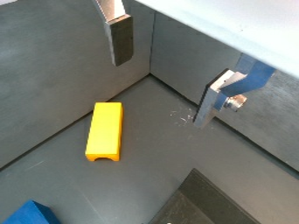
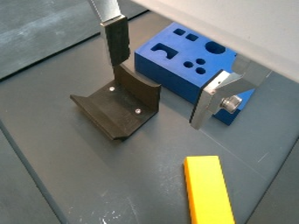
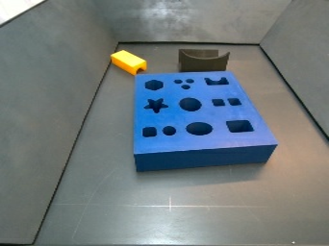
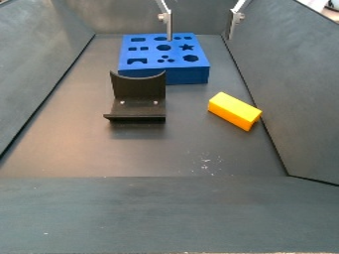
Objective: Pick up the arch object. Move up. Place the arch object on the fixture. Regrasp the arch object. Rotate the arch object. Move to above the board. Insert the arch object.
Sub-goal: Pick up the arch object.
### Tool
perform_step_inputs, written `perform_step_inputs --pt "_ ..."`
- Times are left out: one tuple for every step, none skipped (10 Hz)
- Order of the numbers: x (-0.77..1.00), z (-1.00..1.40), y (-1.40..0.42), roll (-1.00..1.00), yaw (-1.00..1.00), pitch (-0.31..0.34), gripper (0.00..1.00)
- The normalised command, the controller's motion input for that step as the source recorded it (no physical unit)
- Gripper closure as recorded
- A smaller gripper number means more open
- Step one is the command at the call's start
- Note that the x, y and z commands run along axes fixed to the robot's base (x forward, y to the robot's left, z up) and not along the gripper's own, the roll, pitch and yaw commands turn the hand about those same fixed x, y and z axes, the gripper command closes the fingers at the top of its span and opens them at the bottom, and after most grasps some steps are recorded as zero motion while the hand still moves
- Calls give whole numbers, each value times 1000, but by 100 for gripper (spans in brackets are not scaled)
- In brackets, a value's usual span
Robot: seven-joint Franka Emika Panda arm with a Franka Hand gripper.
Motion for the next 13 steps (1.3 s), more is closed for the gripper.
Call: perform_step_inputs --pt "-117 -69 0 0 0 -3 0" --pt "-691 -363 -54 0 234 -86 0" --pt "-620 -474 -106 116 526 -36 0" --pt "-323 -606 -83 54 914 -77 0" --pt "-214 -597 -183 84 920 -90 0" --pt "-66 -583 -240 63 909 -146 0" --pt "0 -631 0 -39 920 -136 0" --pt "0 -769 -120 0 786 -179 0" --pt "-229 -780 -117 40 563 -197 0" --pt "0 -834 0 0 586 -150 0" --pt "0 -789 -11 -26 583 -130 0" --pt "-426 -854 -231 0 454 -171 0" --pt "-257 -851 -57 6 497 -140 0"
